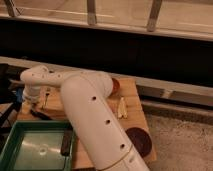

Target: Place brush in red bowl

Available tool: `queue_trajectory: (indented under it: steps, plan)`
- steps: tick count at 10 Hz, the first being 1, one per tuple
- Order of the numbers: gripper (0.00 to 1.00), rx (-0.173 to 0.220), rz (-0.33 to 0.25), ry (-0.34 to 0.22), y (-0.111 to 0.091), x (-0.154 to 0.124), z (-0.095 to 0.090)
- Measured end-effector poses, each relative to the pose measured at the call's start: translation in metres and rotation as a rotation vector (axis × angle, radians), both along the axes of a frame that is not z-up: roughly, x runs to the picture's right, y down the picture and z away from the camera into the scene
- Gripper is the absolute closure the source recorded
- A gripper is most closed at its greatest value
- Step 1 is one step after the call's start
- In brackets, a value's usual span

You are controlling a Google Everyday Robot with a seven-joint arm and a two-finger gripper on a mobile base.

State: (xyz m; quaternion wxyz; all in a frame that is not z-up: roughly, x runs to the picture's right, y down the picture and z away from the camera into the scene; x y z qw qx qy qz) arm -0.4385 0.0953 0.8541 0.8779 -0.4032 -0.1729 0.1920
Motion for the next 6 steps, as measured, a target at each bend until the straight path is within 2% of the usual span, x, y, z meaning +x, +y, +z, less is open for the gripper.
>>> queue_trajectory:
  steps: [2, 5, 6]
  plan:
    - [0.38, -0.038, -0.006, 0.003, 0.015, -0.004, 0.015]
    - [0.38, -0.080, -0.018, 0.019, 0.030, -0.005, 0.025]
    - [0.38, -0.091, 0.001, 0.035, 0.030, 0.000, 0.029]
